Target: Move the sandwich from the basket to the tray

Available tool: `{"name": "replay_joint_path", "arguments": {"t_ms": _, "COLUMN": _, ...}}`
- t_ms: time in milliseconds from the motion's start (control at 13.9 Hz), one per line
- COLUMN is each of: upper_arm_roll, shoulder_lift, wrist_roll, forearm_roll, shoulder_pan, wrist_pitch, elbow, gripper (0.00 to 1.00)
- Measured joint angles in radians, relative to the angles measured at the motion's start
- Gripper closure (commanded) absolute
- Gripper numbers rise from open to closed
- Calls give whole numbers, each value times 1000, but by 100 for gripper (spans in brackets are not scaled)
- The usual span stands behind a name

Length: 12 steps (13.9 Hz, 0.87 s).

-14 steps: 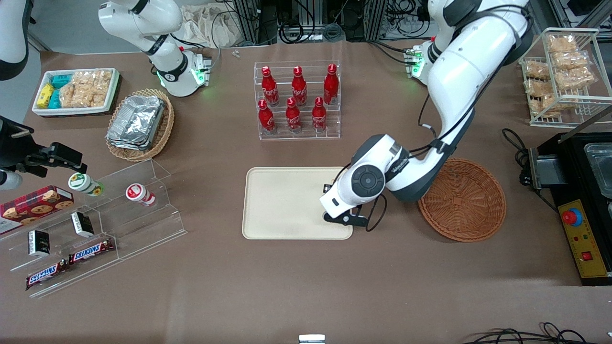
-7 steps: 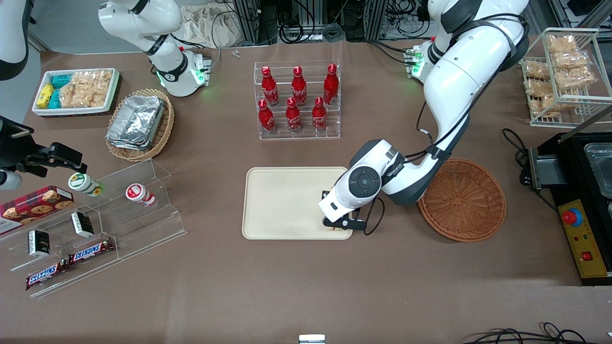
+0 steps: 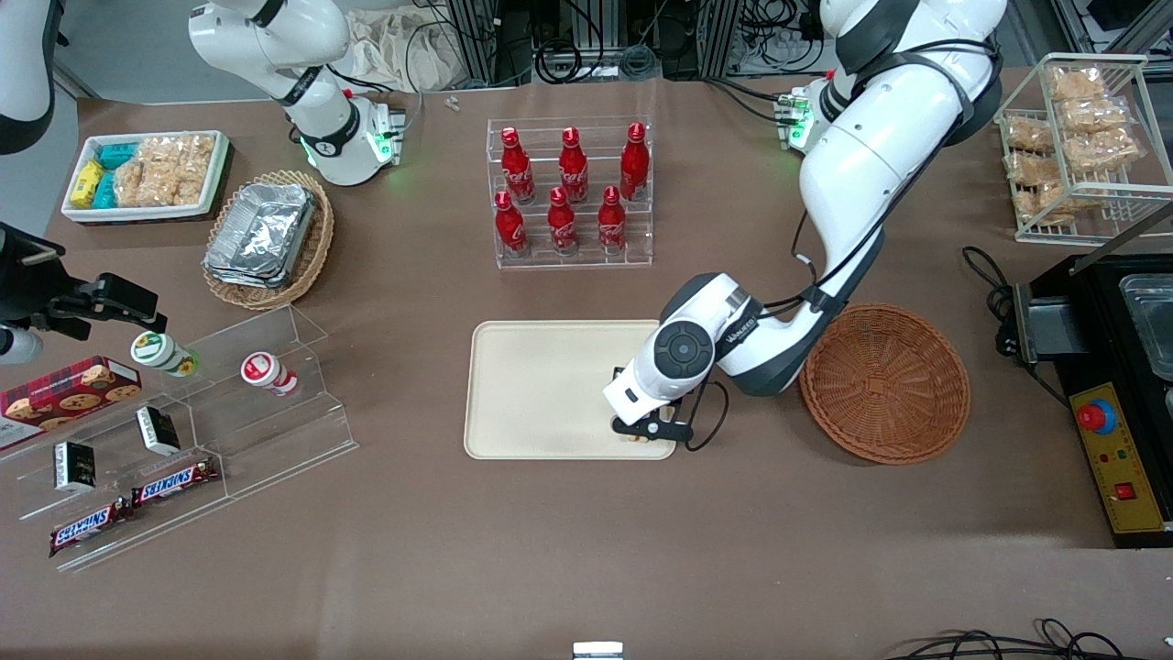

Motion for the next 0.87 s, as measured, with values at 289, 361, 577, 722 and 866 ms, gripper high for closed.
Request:
{"name": "replay_joint_path", "arguments": {"t_ms": 289, "upper_arm_roll": 2, "shoulder_lift": -12, "wrist_roll": -47, "forearm_roll": 3, "shoulder_pan": 1, "wrist_pitch": -1, "elbow": 26, "gripper": 0}}
{"name": "replay_joint_path", "arguments": {"t_ms": 361, "upper_arm_roll": 3, "shoulder_lift": -32, "wrist_roll": -56, "forearm_roll": 4, "shoulder_pan": 3, "wrist_pitch": -16, "elbow": 38, "gripper": 0}}
{"name": "replay_joint_path", "arguments": {"t_ms": 577, "upper_arm_roll": 8, "shoulder_lift": -150, "wrist_roll": -64, "forearm_roll": 5, "shoulder_pan": 27, "wrist_pitch": -194, "elbow": 78, "gripper": 0}}
{"name": "replay_joint_path", "arguments": {"t_ms": 722, "upper_arm_roll": 8, "shoulder_lift": -256, "wrist_roll": -28, "forearm_roll": -13, "shoulder_pan": 86, "wrist_pitch": -328, "elbow": 91, "gripper": 0}}
{"name": "replay_joint_path", "arguments": {"t_ms": 866, "upper_arm_roll": 12, "shoulder_lift": -355, "wrist_roll": 66, "forearm_roll": -84, "shoulder_pan": 168, "wrist_pitch": -439, "elbow": 91, "gripper": 0}}
